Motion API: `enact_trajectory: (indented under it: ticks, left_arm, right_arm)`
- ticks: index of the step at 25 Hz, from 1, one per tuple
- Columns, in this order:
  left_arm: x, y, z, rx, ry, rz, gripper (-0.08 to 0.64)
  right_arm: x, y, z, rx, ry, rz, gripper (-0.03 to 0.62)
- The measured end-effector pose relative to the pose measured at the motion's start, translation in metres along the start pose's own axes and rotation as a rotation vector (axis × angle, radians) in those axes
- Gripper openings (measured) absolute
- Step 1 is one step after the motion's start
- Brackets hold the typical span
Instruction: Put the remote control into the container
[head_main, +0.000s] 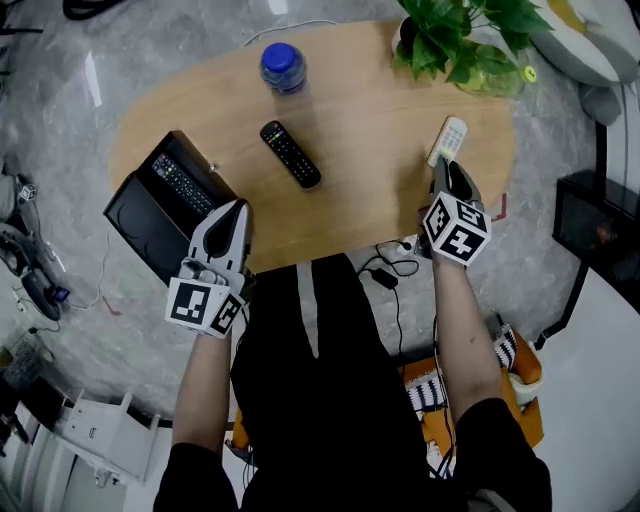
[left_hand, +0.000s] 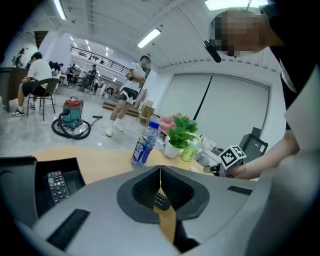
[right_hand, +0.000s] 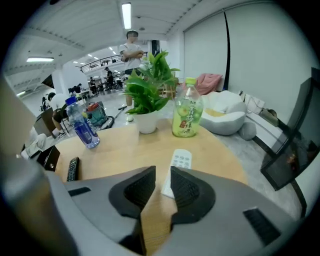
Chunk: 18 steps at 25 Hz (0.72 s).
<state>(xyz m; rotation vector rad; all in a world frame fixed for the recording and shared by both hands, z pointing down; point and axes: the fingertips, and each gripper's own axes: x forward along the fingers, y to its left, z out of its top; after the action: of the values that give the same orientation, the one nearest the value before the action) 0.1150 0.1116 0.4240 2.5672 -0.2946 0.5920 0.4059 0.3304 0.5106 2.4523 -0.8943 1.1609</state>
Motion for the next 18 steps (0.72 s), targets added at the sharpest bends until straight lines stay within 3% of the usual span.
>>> enact_trajectory:
  ticks: [6, 18]
  left_arm:
    - [0.039, -0.023, -0.008, 0.035, 0.087, -0.077, 0.008]
    - [0.067, -0.015, -0.017, 0.032, 0.179, -0.096, 0.008]
  right_arm:
    - [0.026, -0.027, -0.022, 0.09, 0.058, -0.074, 0.241]
    - [0.07, -0.039, -0.034, 0.194, 0.171, -0.103, 0.275]
